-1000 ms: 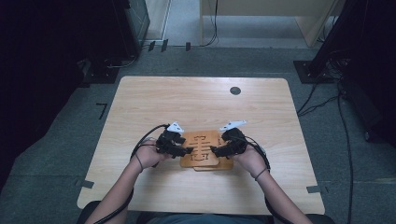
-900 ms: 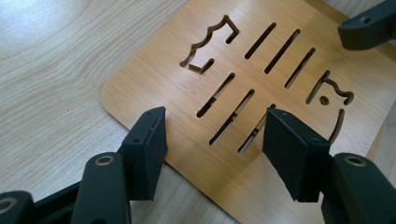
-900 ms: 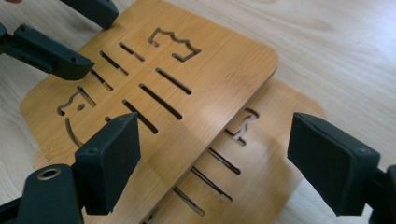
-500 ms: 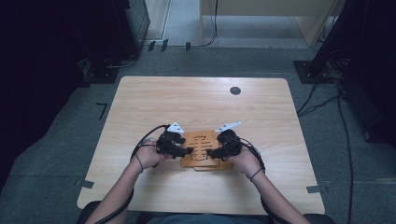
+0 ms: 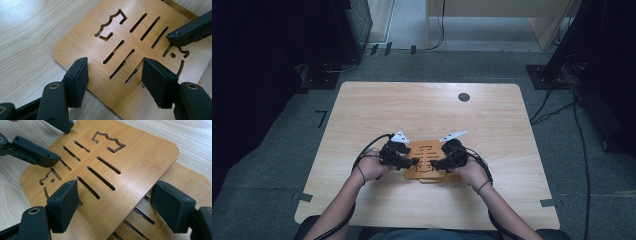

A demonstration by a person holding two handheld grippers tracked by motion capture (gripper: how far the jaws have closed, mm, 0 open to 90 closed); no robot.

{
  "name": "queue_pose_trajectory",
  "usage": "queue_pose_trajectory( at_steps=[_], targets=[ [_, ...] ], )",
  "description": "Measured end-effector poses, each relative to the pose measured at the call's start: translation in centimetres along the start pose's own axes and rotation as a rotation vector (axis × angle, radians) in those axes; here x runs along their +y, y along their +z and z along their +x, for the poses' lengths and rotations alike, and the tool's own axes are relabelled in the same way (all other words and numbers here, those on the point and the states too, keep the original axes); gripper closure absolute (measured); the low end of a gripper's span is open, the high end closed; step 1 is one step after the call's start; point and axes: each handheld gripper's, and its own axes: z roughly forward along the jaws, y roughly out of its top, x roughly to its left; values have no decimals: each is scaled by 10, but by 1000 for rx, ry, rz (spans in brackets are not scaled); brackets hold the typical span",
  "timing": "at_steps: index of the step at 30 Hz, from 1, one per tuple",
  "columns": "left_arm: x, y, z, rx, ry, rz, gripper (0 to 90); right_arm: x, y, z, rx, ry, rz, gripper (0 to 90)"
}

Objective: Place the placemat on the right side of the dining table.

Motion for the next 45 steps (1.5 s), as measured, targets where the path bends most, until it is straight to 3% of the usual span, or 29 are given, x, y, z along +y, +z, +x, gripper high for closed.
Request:
queue_pose_trajectory(
  at_steps=[8,12,18,23,34,45],
  targets=[
    [1,0,-1,-2,1,-2,370,4,-3,0,25,28,13,227],
    [1,0,-1,-4,2,0,367,8,-7,1,39,66,22,214],
    [2,-1,0,-41,-48,-15,360,23,-18,5,48,80,63,214],
    [4,-4,1,-48,-50,-27,353,38,-26,8,57,108,79,224],
    [7,-7,0,-78,-75,-45,351,57,-41,19,57,107,65,225],
    [10,-8,-2,-98,-62,-61,342,84,-54,32,62,245,122,251]
  ],
)
